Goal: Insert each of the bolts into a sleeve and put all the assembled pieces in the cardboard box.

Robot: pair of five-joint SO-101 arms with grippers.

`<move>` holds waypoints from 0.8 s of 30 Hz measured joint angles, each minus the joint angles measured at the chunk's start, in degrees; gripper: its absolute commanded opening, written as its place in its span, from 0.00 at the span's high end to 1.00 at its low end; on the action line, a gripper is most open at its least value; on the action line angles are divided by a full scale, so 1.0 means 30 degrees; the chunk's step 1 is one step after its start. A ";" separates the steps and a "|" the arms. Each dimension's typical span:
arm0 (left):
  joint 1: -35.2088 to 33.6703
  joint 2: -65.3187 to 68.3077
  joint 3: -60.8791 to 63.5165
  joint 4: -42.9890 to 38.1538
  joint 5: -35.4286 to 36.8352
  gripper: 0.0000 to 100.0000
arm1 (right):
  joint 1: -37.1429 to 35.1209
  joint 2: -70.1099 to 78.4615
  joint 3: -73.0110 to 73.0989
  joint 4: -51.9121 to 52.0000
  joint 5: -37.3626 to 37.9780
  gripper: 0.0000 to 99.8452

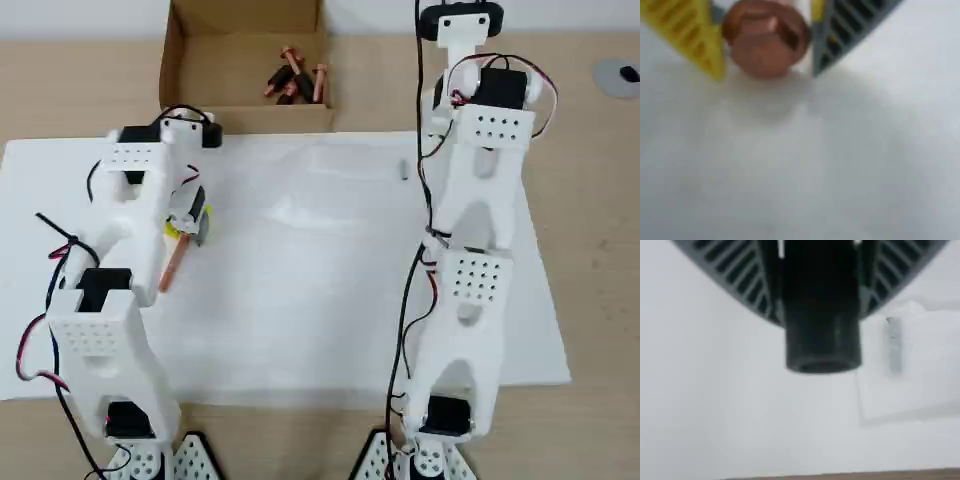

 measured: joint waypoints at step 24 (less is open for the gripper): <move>-0.0322 0.1465 -0.5392 0.5451 0.0147 0.88 | 0.0000 -0.0059 0.0000 0.0000 0.0000 0.99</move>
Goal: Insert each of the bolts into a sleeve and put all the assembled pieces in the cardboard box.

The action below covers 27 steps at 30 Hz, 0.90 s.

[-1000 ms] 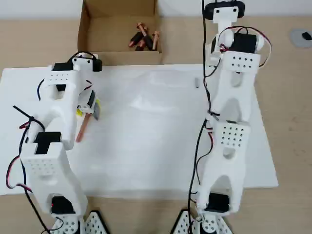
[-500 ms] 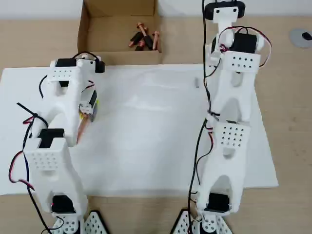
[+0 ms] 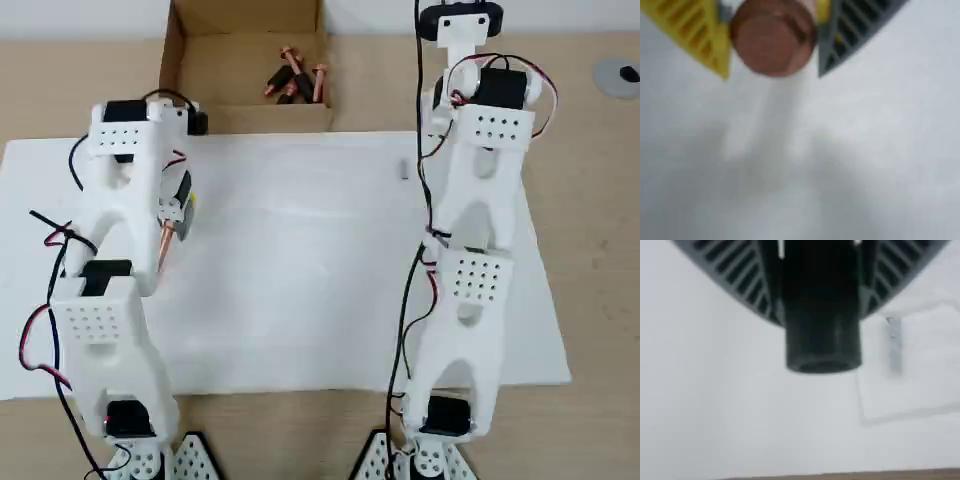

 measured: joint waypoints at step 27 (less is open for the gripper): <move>-0.0879 -0.1114 0.2930 0.0381 -0.2930 0.93 | 0.0000 0.0000 0.0000 0.0000 0.0000 0.99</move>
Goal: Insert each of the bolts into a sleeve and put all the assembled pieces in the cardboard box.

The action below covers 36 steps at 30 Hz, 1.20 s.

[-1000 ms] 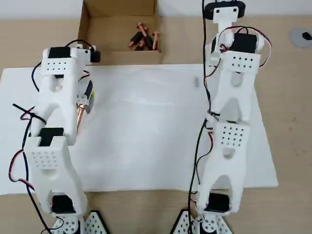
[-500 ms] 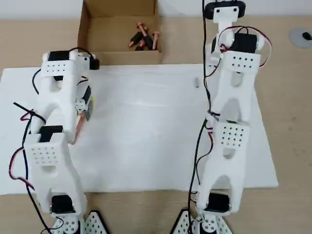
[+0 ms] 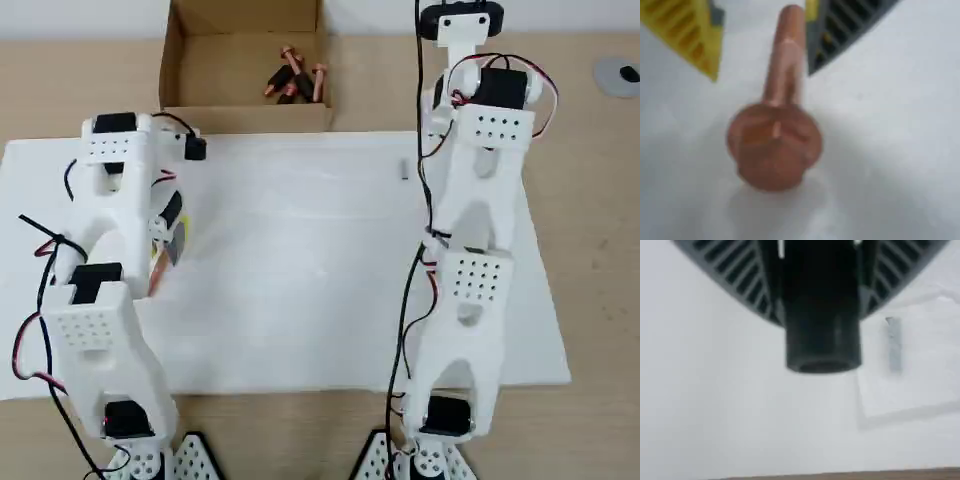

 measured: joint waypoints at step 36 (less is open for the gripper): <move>-0.0117 -1.7260 0.5070 -0.6212 0.3868 0.99 | -0.8879 -0.9700 0.2989 0.0000 -0.0381 0.99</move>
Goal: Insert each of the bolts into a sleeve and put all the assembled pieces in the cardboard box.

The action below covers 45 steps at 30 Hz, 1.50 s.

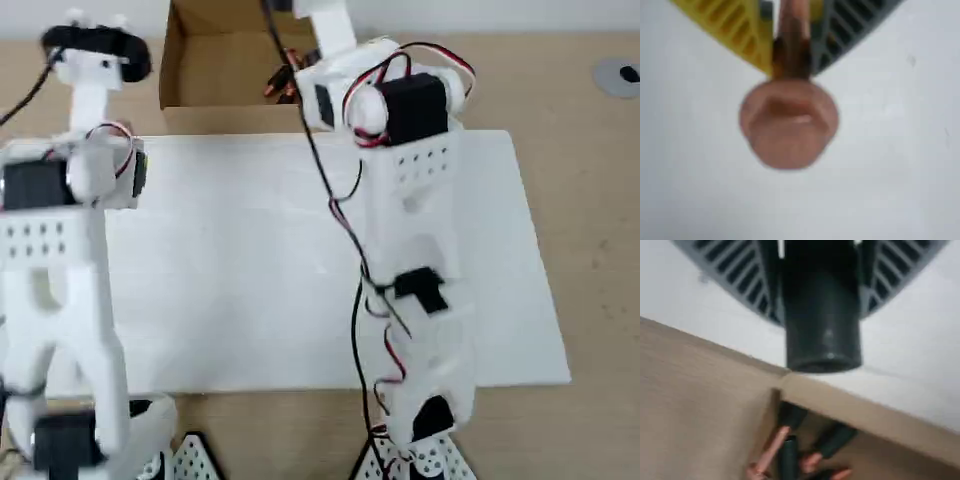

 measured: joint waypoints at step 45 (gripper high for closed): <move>0.5245 -2.4088 1.7172 -0.9319 1.2337 0.99 | -0.8615 -3.6044 4.9641 -1.9282 0.2022 0.99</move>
